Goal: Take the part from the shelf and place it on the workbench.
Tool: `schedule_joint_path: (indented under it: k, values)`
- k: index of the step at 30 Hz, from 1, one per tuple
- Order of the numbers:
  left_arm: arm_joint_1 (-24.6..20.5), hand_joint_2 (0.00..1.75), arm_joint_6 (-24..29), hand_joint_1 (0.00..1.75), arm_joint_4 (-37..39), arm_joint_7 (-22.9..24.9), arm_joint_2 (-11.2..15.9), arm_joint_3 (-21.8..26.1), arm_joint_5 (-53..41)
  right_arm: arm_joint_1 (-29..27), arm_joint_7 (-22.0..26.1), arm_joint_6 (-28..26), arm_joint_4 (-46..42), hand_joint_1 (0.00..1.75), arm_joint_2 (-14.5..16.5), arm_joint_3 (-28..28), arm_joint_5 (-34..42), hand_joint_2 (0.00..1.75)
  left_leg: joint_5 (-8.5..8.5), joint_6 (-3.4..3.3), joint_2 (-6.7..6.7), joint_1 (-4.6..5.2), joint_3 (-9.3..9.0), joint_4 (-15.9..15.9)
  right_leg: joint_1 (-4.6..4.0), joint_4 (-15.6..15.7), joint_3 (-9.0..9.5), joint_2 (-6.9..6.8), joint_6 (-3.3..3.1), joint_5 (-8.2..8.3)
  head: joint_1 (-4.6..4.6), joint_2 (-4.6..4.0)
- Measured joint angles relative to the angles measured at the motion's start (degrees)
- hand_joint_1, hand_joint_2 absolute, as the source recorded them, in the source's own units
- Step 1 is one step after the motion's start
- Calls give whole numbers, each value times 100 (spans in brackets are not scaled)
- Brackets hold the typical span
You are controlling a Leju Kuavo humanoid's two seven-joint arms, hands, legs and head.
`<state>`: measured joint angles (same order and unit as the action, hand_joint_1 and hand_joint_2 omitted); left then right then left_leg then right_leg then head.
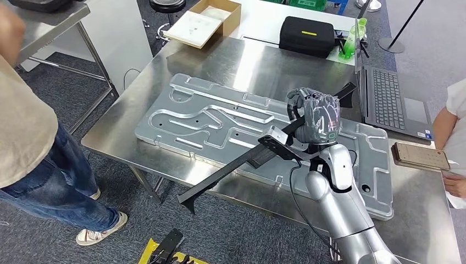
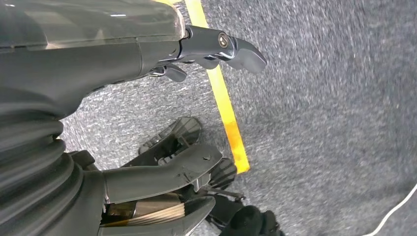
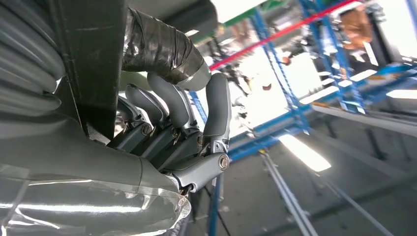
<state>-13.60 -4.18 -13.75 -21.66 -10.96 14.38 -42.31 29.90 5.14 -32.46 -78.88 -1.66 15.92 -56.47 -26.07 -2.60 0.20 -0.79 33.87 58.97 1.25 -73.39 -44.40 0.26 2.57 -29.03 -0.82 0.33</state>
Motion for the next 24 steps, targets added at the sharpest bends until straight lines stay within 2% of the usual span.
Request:
schedule_joint_path:
  k: [2, 3, 4, 5, 7, 9, 11, 13, 14, 15, 16, 17, 19, 20, 24]
  values:
    - [0, 175, 0, 0, 0, -2, 1, 0, 3, 5, -15, 10, 64, 175, -8, -48, 28, 175, -10, 15, 32, 0, -10, 0, 6, 666, 374, -28, -19, 324, -1, 0]
    - [-2, 175, 0, 0, 0, -4, 1, 0, 5, 13, -24, 15, 84, 175, -11, -69, 51, 175, -16, 34, 41, 9, -11, 1, -14, 1017, 567, -48, -44, 432, 0, 0]
    - [-1, 175, 1, 0, 0, -7, 1, 0, 6, 22, -33, 20, 100, 175, -14, -87, 74, 175, -21, 61, 48, 16, -10, 1, -35, 1270, 700, -61, -76, 491, 1, 0]
    - [-1, 175, 1, 0, 0, -9, 1, 0, 8, 27, -40, 20, 115, 175, -15, -101, 94, 175, -26, 93, 56, 20, -8, 0, -59, 1388, 755, -65, -109, 495, 2, 0]
    - [1, 175, 2, 0, 0, -14, 0, 0, 10, 24, -53, 6, 150, 175, -15, -147, 137, 175, -29, 169, 67, 17, -15, -18, -87, 1423, 762, -45, -174, 495, 3, 0]
    - [1, 175, 7, 0, 0, -23, 0, 0, 13, 18, -108, 17, 190, 175, -12, -226, 265, 175, -116, 223, 57, 4, 13, 82, -76, 1491, 810, -43, -246, 518, 4, 0]
    - [7, 175, 14, 0, 0, -34, 2, 0, 22, 45, -237, 153, 266, 175, 1, -329, 582, 175, -400, 240, 37, -2, 235, 576, -65, 1541, 851, -47, -319, 530, 4, 0]
    - [23, 175, 16, 0, 0, -42, 6, 0, 40, 93, -365, 352, 436, 175, 19, -451, 981, 175, -703, 251, 30, 0, 598, 1301, -82, 1532, 853, -39, -366, 515, 4, 0]
    - [32, 175, 16, 0, 0, -44, 10, 0, 54, 117, -399, 429, 542, 175, 25, -511, 1148, 175, -737, 258, 29, -1, 716, 1513, -88, 1519, 851, -29, -375, 506, 4, 0]
    - [36, 175, 16, 0, 0, -47, 14, 0, 68, 146, -413, 484, 649, 175, 27, -567, 1289, 175, -662, 264, 28, -4, 739, 1522, -90, 1501, 849, -16, -376, 496, 4, 0]
    - [36, 175, 16, 0, 0, -49, 19, 0, 80, 182, -411, 524, 746, 175, 27, -616, 1406, 175, -494, 264, 28, -7, 658, 1321, -88, 1476, 847, 0, -370, 483, 5, 0]
    - [32, 175, 18, 0, 0, -50, 24, 0, 87, 229, -409, 564, 838, 175, 27, -660, 1517, 175, -280, 257, 25, -13, 497, 963, -85, 1443, 844, 15, -355, 463, 5, 0]
    - [21, 175, 25, 0, 0, -52, 32, 0, 89, 346, -438, 681, 1033, 175, 25, -743, 1732, 175, -40, 232, 8, -9, 203, 337, -101, 1362, 817, 44, -304, 418, 3, 0]
    - [21, 175, 29, 0, 0, -54, 34, 0, 89, 409, -465, 758, 1137, 175, 23, -778, 1826, 175, -8, 213, 0, -2, 133, 178, -107, 1334, 799, 54, -274, 407, 2, 0]
    - [28, 175, 37, 0, 0, -58, 49, 0, 95, 677, -545, 1135, 1545, 175, -49, -874, 2131, 175, 22, 89, 11, 8, 91, 71, -85, 1280, 765, 57, -158, 369, -2, 0]
